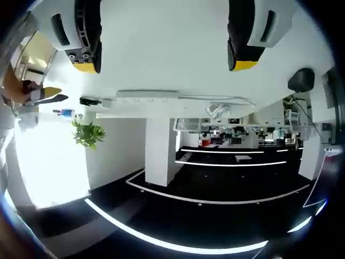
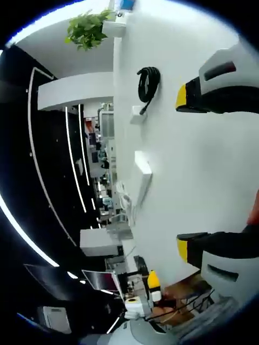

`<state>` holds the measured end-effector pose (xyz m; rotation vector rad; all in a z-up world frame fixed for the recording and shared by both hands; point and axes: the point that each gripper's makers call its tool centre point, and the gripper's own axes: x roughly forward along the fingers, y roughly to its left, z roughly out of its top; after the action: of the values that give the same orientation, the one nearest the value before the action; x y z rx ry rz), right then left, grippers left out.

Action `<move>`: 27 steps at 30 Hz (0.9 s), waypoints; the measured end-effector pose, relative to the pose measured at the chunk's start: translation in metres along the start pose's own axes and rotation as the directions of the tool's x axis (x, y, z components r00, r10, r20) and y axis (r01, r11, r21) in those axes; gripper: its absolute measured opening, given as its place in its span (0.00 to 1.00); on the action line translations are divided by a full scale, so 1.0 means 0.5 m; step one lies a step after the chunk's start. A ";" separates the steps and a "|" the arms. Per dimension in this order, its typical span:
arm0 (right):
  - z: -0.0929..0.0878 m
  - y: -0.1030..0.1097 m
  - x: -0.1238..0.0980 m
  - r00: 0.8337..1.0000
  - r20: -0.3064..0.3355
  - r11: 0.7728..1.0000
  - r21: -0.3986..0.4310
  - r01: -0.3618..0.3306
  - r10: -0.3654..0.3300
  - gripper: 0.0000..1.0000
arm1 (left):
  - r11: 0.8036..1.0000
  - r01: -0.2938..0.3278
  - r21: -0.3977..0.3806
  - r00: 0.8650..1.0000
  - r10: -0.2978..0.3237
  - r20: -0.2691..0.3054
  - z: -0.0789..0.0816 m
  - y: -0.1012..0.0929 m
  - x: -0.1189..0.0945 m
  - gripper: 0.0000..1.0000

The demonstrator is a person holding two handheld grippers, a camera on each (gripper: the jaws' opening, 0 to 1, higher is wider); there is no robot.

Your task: Straighten the power strip on the desk, plug the charger into it

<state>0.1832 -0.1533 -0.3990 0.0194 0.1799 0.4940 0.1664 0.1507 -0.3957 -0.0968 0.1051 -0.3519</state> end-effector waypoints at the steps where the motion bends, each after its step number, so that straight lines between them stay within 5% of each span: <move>1: 0.000 0.000 0.001 1.000 0.000 1.000 -0.002 0.000 0.000 0.91 | 1.000 -0.001 -0.001 1.000 0.001 0.001 0.000 0.001 0.000 0.99; 20: -0.009 0.024 0.016 0.999 -0.014 0.998 -0.048 -0.034 0.033 0.93 | 1.000 0.012 0.006 1.000 -0.012 0.009 -0.003 -0.001 0.003 0.99; 23: 0.002 0.032 0.018 0.999 0.024 0.995 -0.089 -0.035 0.038 1.00 | 0.999 0.033 0.018 0.999 -0.033 0.012 -0.002 -0.011 0.006 0.99; 27: 0.029 0.037 0.014 0.993 0.104 0.995 -0.086 -0.040 0.049 1.00 | 0.999 0.044 -0.023 0.995 -0.042 0.089 0.021 -0.022 0.003 0.99</move>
<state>0.1832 -0.1332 -0.3850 -0.0323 0.0545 0.5433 0.1654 0.1408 -0.3840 -0.1389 0.0196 -0.3890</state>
